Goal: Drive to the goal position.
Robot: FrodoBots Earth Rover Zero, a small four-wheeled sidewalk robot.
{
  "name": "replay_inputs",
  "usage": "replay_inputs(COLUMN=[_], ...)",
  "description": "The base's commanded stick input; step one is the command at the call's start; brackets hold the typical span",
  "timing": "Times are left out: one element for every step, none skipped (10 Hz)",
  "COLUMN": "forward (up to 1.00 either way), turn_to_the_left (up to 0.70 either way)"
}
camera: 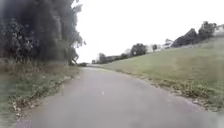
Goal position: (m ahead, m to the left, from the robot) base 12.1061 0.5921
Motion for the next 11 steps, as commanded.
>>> replay_inputs(forward=[1.00, 1.00, 1.00, 1.00, 1.00, 1.00, 1.00, 1.00, 1.00, 1.00, 1.00], turn_to_the_left=[0.09, 0.00, 0.00, 0.00, 0.00, 0.00, 0.00, 0.00, 0.00, 0.14, 0.36])
